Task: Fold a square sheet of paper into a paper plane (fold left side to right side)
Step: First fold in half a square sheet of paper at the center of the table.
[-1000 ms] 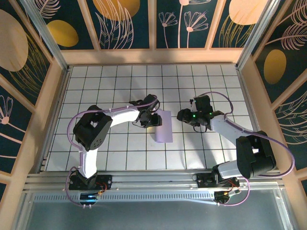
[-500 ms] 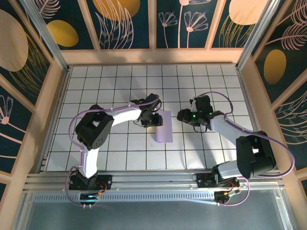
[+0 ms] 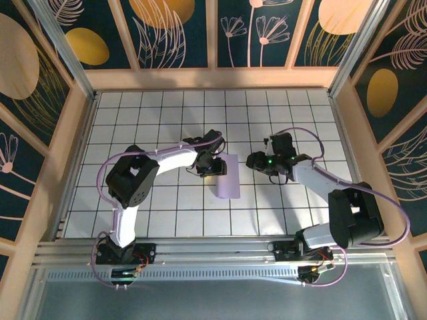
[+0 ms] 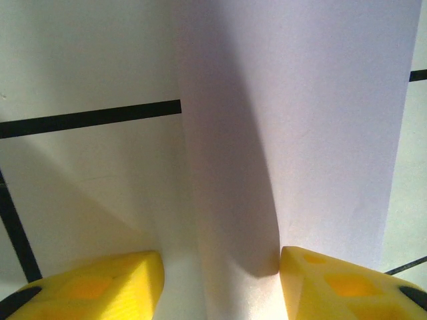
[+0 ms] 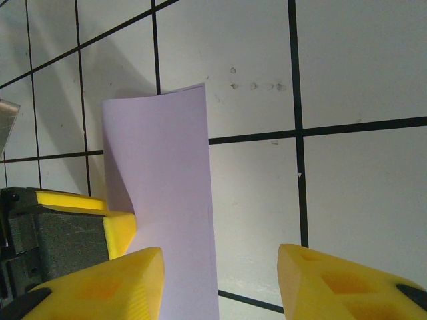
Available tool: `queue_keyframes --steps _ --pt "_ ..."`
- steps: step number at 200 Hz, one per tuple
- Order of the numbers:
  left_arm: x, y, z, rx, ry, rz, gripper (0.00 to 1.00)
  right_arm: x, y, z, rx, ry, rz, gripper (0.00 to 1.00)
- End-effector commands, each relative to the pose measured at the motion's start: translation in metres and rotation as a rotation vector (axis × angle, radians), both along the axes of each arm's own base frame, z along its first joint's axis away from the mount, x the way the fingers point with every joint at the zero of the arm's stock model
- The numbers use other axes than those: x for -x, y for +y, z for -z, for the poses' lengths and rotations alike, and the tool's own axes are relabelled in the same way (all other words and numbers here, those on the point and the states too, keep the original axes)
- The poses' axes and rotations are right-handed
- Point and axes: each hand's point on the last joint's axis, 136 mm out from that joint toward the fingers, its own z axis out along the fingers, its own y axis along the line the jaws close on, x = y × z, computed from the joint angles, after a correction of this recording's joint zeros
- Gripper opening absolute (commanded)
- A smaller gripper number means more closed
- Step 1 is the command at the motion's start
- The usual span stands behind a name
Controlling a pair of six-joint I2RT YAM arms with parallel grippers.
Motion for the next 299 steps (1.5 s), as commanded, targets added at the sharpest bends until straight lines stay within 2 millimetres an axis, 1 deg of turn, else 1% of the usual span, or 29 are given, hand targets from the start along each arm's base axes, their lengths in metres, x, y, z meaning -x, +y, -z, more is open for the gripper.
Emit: queue_keyframes --steps 1,71,299 --pt "0.0304 -0.007 0.0611 -0.038 0.124 0.016 0.51 -0.0008 -0.0044 -0.0029 0.021 -0.009 -0.001 0.49" --pt "0.0296 -0.0061 0.0629 -0.048 0.132 0.004 0.51 -0.001 -0.004 -0.0022 0.021 -0.007 -0.002 0.49" --pt "0.0311 -0.0065 0.0678 -0.067 0.163 -0.009 0.54 0.003 -0.0009 0.0051 0.003 0.014 -0.011 0.49"
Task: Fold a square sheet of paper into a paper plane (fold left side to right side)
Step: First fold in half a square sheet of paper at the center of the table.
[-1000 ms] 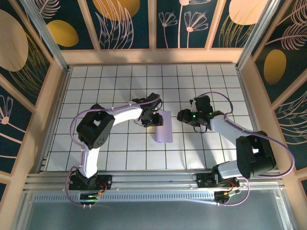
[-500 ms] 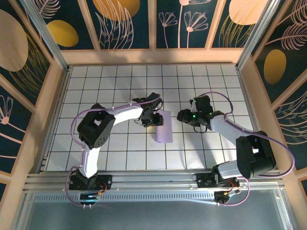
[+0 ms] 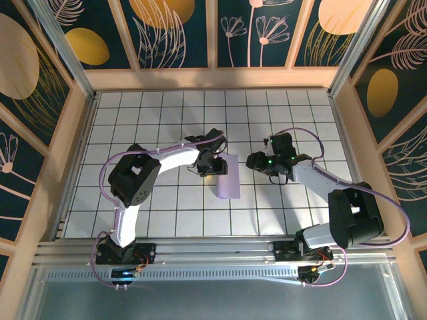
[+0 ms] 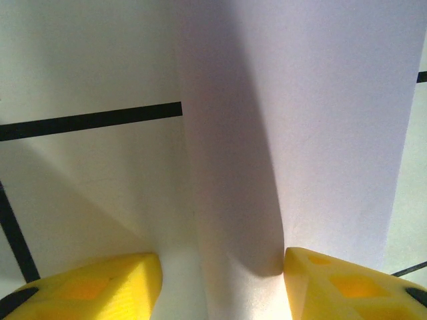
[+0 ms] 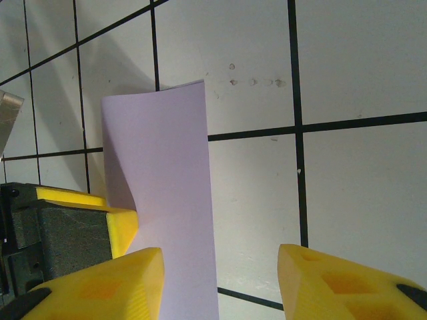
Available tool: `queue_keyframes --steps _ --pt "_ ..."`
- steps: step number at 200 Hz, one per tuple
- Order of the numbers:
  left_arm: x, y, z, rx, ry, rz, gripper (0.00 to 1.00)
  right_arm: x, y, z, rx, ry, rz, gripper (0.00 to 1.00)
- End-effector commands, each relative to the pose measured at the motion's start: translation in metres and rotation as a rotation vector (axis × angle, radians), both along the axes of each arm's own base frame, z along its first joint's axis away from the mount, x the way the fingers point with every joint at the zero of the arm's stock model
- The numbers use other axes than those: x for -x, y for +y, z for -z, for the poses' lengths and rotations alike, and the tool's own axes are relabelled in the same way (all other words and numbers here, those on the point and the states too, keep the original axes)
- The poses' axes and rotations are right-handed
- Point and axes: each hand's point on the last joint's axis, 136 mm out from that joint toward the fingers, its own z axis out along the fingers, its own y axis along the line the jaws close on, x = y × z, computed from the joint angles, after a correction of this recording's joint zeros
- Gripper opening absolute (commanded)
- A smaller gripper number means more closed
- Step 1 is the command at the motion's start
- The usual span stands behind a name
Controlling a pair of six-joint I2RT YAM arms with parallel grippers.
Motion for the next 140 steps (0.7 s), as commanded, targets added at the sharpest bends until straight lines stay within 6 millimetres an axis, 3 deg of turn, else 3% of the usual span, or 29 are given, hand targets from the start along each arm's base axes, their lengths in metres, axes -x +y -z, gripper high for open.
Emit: queue_keyframes --steps 1,38,140 --pt "0.031 -0.006 0.066 -0.043 0.137 -0.013 0.54 0.001 -0.001 0.004 0.003 0.006 -0.009 0.49" --pt "0.032 -0.005 0.066 -0.044 0.139 -0.017 0.54 0.006 0.004 0.01 -0.01 0.031 -0.03 0.48" --pt "0.033 -0.004 0.068 -0.05 0.147 -0.025 0.54 0.018 0.056 0.034 -0.139 0.127 -0.146 0.32"
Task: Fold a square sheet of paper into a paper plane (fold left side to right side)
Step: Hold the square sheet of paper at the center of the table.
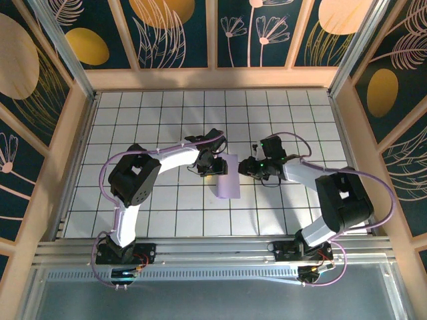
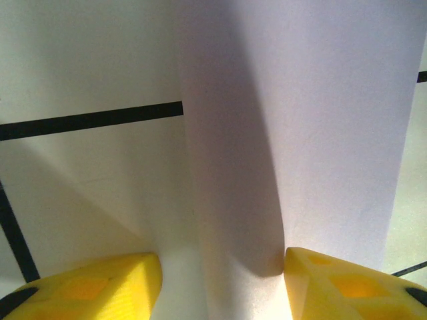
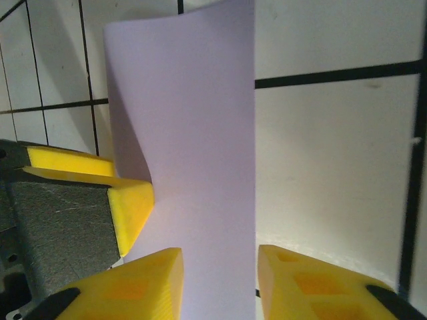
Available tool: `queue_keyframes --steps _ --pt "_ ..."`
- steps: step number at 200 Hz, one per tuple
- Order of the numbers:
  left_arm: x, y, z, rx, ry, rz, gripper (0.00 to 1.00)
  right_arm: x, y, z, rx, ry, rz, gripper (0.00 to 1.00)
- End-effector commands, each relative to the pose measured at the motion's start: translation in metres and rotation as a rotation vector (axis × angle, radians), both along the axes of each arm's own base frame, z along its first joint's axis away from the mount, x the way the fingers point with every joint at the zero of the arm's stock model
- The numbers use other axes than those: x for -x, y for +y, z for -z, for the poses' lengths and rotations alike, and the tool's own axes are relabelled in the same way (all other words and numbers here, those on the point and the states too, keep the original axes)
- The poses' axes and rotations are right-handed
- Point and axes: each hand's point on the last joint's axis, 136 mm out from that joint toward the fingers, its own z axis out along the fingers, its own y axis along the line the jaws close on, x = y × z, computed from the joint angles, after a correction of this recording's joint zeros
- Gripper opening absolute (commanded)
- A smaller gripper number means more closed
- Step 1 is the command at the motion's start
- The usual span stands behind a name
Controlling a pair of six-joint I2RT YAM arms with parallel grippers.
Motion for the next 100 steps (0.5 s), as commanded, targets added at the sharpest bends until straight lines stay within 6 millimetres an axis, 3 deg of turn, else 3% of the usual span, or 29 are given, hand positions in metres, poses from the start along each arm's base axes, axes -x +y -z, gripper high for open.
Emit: queue_keyframes --steps 1,47,100 --pt "0.0326 -0.004 0.0675 -0.05 0.147 -0.024 0.54 0.0016 0.0137 0.0033 -0.045 0.011 -0.022 0.32" --pt "0.0323 -0.0041 0.0679 -0.053 0.151 -0.027 0.54 0.0028 0.0219 0.0107 -0.041 0.031 -0.039 0.25" --pt "0.0322 -0.0036 0.0689 -0.058 0.158 -0.031 0.54 0.0002 0.0161 0.0105 -0.002 0.017 -0.024 0.25"
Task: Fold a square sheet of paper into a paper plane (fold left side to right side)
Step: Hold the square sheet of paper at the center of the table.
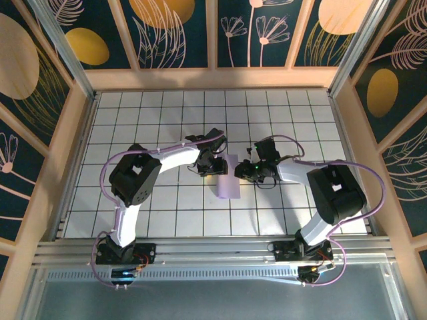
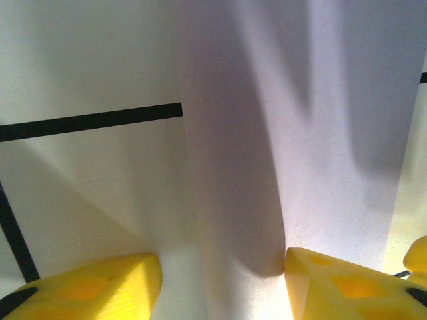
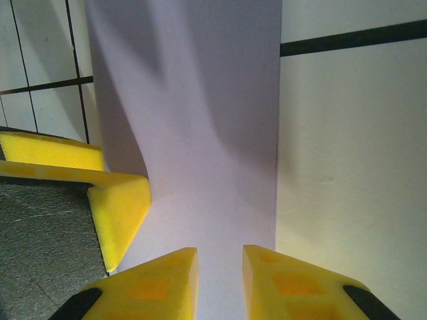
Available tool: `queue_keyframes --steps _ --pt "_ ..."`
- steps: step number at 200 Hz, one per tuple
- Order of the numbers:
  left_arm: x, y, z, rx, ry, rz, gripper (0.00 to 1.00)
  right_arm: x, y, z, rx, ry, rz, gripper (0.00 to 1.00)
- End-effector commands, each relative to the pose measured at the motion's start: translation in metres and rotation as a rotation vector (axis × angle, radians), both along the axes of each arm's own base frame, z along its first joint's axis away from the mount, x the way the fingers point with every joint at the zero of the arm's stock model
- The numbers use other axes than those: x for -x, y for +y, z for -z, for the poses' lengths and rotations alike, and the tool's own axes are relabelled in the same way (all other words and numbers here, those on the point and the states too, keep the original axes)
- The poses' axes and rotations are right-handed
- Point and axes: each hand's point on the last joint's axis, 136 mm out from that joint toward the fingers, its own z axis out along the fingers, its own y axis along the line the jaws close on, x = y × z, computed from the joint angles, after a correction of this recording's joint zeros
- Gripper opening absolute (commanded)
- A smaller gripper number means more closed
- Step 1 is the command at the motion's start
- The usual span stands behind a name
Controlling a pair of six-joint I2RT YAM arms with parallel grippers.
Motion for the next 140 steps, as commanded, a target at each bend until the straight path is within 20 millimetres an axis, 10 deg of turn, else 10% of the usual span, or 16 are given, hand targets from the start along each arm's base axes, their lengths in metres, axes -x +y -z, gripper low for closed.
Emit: queue_keyframes --steps 1,140 --pt "0.033 -0.003 0.069 -0.052 0.151 -0.031 0.54 -0.006 0.001 -0.005 0.013 -0.021 0.008 0.25" --pt "0.034 -0.001 0.072 -0.045 0.18 -0.054 0.55 -0.013 -0.022 -0.019 0.077 -0.089 0.071 0.26"
